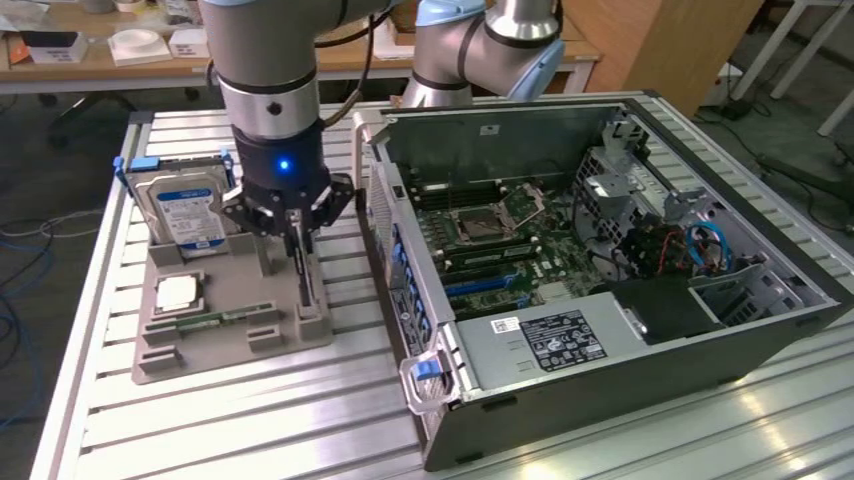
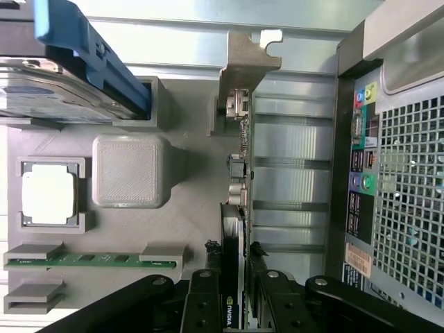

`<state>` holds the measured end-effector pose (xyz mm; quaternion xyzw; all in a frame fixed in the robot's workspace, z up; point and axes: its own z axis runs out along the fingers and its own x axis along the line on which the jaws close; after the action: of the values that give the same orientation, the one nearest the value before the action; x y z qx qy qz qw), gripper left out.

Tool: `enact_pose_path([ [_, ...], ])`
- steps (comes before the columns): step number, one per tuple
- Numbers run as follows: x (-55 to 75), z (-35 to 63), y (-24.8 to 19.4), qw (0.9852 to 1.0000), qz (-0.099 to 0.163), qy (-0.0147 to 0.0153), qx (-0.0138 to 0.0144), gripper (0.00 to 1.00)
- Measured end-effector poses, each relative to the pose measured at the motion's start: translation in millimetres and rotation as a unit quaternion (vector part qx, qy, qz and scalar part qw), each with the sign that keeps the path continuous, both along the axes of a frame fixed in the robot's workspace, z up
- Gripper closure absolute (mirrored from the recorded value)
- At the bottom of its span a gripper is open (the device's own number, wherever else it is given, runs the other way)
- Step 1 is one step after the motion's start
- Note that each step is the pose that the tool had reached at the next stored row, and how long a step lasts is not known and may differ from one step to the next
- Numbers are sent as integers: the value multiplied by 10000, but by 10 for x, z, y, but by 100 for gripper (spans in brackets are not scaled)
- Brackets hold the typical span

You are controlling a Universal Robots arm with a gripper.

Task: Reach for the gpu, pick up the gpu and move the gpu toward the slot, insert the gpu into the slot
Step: 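Pick up the gpu and move the gpu toward the slot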

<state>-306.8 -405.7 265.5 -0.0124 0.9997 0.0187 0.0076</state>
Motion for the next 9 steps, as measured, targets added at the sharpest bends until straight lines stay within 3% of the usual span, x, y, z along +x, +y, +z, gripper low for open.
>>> enact_pose_path([
  [9, 0, 170, 0, 10000, 0, 0, 0, 74],
])
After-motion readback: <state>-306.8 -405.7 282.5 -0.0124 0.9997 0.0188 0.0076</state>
